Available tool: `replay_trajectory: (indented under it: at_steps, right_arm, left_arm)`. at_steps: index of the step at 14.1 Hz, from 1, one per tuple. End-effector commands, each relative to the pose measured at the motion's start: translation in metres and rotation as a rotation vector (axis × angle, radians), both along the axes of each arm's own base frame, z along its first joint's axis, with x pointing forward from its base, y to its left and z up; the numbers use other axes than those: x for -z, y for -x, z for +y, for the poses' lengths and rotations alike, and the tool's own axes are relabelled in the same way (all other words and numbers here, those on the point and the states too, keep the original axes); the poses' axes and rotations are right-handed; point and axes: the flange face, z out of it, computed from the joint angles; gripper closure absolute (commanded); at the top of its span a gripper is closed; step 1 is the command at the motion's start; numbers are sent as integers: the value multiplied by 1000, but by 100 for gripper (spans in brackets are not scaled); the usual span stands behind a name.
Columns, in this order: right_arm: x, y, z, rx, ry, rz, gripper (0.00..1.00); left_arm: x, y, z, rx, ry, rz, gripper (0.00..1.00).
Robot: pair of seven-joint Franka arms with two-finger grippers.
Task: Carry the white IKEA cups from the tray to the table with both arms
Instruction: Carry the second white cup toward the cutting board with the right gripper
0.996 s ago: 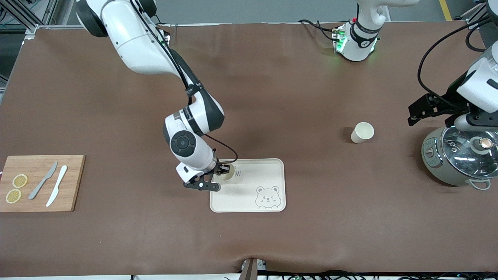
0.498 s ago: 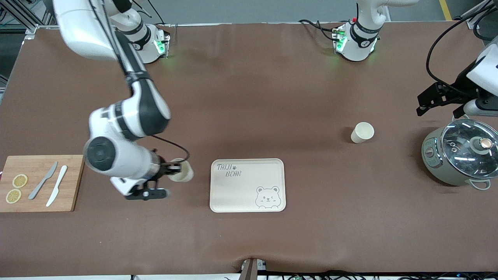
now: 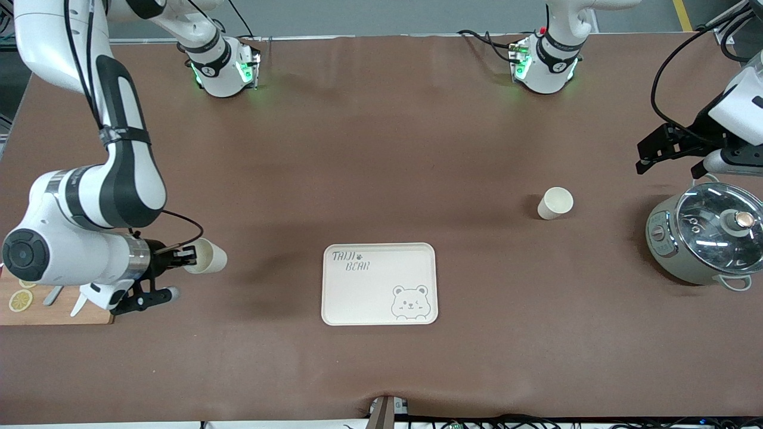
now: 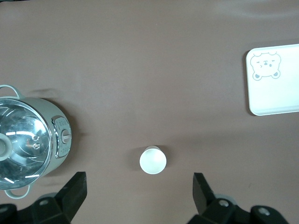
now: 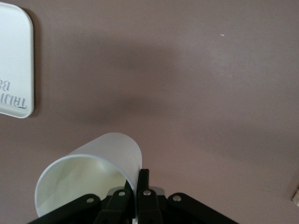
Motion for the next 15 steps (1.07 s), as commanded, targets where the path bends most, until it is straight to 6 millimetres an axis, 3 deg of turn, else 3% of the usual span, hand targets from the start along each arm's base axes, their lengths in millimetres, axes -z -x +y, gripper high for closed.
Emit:
replay_trajectory:
  at_steps: [1,6,15]
  right_arm:
    - [9,22,-22,-68,-31,-40,100]
    - [57,30,-70,-171,-13,-117,100]
    - [86,33,-75,-270,57,-194,100]
  left_arm:
    - [-1,1,3,42,-18,-14,0]
    - [5,1,2,106,-27,16,0]
    - [12,10,-1,130,-87,97,0]
